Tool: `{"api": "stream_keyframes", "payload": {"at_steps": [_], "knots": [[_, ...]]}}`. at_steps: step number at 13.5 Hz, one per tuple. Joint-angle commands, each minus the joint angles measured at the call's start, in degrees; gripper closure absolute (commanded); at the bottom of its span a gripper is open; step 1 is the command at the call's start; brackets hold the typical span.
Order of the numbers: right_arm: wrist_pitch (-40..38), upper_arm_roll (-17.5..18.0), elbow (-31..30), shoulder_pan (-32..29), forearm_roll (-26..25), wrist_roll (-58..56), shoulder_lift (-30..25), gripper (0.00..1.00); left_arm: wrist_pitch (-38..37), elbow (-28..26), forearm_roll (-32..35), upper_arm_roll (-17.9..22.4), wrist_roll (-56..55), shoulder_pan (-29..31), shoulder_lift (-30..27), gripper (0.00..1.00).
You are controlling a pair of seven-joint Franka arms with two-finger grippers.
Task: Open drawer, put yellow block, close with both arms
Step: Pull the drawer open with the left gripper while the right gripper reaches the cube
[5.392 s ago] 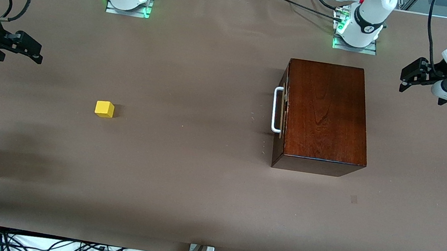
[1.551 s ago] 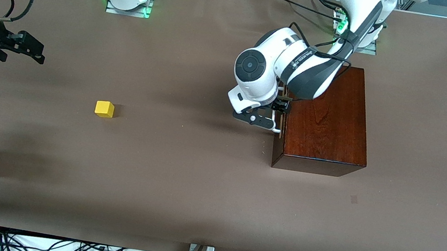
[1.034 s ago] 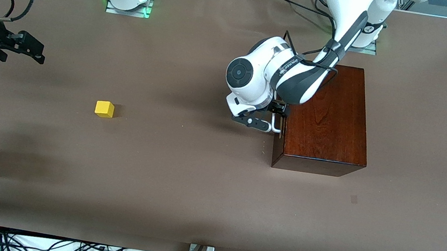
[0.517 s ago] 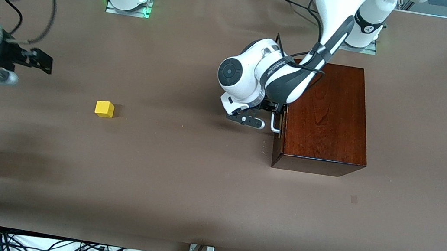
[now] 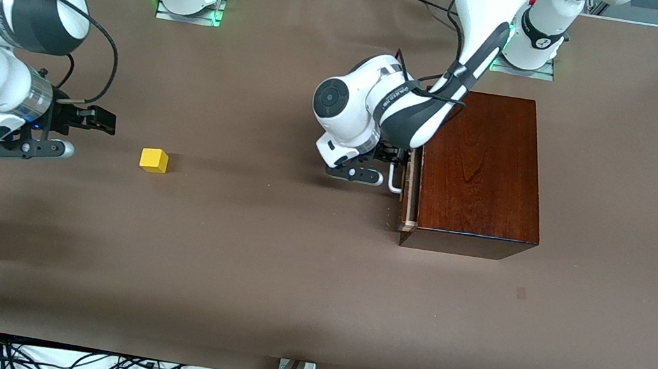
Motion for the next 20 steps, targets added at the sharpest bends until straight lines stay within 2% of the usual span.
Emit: {"api": "stream_keyframes", "payload": {"at_steps": [1,3,6,10,12,14,17,20], "knots": [[8.43,-0.25,-10.40,-0.25,1.63,-0.68,-4.42,0.00,8.39,0.90,-1.65,-0.82,-4.82,-4.03,3.33,0.00],[15.20,-0.25,-16.39,-0.25,2.24,-0.51,-5.05,0.00,12.95,0.99,-2.80,-0.82,-7.90,-4.65,3.86,0.00],[27.94,0.10,-23.34,0.19,2.24,0.37,-2.07,0.00,15.18,1.86,-4.73,-0.82,-8.35,-4.83,3.86,0.00],[32.54,0.97,-24.05,0.45,3.21,1.69,1.88,0.00,14.39,3.63,-4.73,-0.73,-8.18,-4.66,2.81,0.00],[37.97,1.86,-26.51,0.45,3.91,1.69,3.38,0.00,13.34,3.72,-4.73,-0.73,-8.09,-4.57,2.37,0.00],[41.23,2.56,-26.96,0.45,4.17,1.69,5.75,0.00,8.61,6.95,-4.82,-0.73,-7.65,-4.22,2.02,0.00],[44.84,3.09,-26.96,0.45,4.26,1.78,8.21,0.00,-2.36,12.23,-4.82,-0.91,-6.08,-4.30,1.58,0.00],[46.43,3.09,-27.14,0.45,4.26,1.86,9.54,0.00,-12.74,14.17,-4.82,-0.91,0.94,-3.87,-1.66,0.00]]}}
